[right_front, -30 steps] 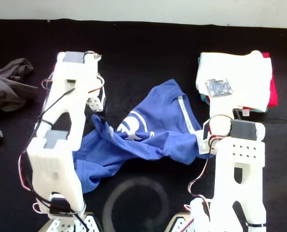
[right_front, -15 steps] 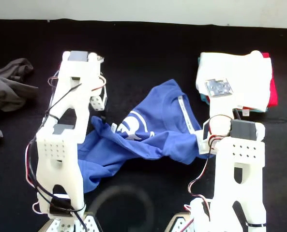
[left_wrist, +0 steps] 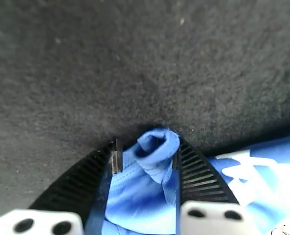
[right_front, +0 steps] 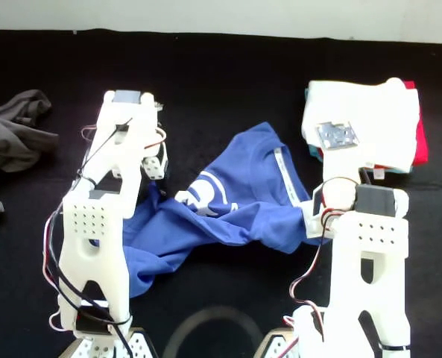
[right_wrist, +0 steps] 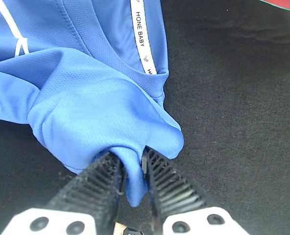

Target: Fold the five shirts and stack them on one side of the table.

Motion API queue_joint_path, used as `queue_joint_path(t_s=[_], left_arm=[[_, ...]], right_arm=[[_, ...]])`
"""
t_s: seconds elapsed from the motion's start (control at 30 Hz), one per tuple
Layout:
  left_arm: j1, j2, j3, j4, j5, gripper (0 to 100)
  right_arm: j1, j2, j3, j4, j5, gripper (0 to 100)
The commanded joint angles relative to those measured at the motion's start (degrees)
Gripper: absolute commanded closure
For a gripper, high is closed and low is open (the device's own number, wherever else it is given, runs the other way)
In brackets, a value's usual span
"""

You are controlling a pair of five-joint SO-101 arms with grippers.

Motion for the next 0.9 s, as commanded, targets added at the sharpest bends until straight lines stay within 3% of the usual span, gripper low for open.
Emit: queue_joint_path(t_s=[0.0, 0.1, 0.23, 0.47, 0.67, 0.87], left_arm=[[1.1, -0.2, -1.8, -2.4, 0.6, 83], [2.0, -0.4, -2.9, -2.0, 0.6, 85], [2.3, -0.3, -8.3, 0.9, 0.6, 100], [0.7, -2.5, -21.4, 6.4, 0.4, 99], [-0.9, -17.4, -18.2, 6.6, 0.4, 99], [-1.1, -37.8, -12.4, 6.4, 0.3, 99]], right_arm=[[0.4, -1.4, 0.1, -0.8, -0.5, 99.2], [0.4, -1.4, 0.1, -0.8, -0.5, 99.2], [0.4, -1.4, 0.1, -0.9, -0.5, 99.2], [0.5, -1.0, 3.0, -12.1, -0.6, 99.2], [0.5, -0.7, -7.3, -20.4, -0.6, 99.2], [0.8, -0.6, -24.3, -21.5, -0.4, 99.2]])
